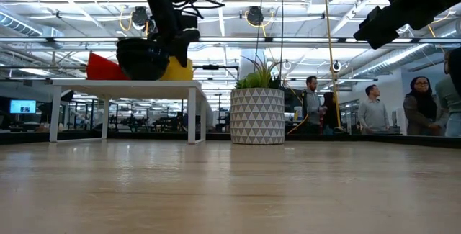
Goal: Pick & Place Mini bowls
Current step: Stack the yellow bowl on the yellow bowls on the shelf, then adjust the stacked red bowls on the shelf
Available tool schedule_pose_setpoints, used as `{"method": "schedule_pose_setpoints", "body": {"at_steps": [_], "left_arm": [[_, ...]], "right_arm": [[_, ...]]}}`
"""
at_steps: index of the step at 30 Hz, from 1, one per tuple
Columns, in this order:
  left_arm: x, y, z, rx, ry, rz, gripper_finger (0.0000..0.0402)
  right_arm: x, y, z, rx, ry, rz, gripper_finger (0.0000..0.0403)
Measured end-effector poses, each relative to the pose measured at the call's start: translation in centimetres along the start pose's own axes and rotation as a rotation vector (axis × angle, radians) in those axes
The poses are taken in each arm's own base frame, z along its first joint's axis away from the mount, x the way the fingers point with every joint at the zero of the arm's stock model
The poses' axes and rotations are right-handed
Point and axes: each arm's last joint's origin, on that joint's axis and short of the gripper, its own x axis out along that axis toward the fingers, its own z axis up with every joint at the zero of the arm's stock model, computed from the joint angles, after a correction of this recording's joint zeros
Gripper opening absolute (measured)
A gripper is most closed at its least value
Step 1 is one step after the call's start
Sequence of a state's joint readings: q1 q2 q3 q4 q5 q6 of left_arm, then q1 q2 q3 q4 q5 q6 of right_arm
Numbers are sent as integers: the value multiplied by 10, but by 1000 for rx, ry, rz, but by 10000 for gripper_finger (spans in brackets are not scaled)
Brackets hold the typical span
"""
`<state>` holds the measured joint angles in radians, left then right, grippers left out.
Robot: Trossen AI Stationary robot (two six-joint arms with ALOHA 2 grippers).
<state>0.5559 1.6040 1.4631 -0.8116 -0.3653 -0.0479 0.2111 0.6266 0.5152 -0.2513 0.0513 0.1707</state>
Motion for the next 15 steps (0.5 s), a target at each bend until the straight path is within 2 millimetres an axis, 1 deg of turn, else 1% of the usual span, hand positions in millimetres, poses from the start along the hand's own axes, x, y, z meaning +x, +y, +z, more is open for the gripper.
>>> {"method": "schedule_pose_setpoints", "body": {"at_steps": [6,15], "left_arm": [[-12,1,1,24,-33,-7,172],[-48,10,-1,-16,-126,-18,168]], "right_arm": [[0,0,0,0,2,0,160],[0,0,0,0,1,0,160]]}}
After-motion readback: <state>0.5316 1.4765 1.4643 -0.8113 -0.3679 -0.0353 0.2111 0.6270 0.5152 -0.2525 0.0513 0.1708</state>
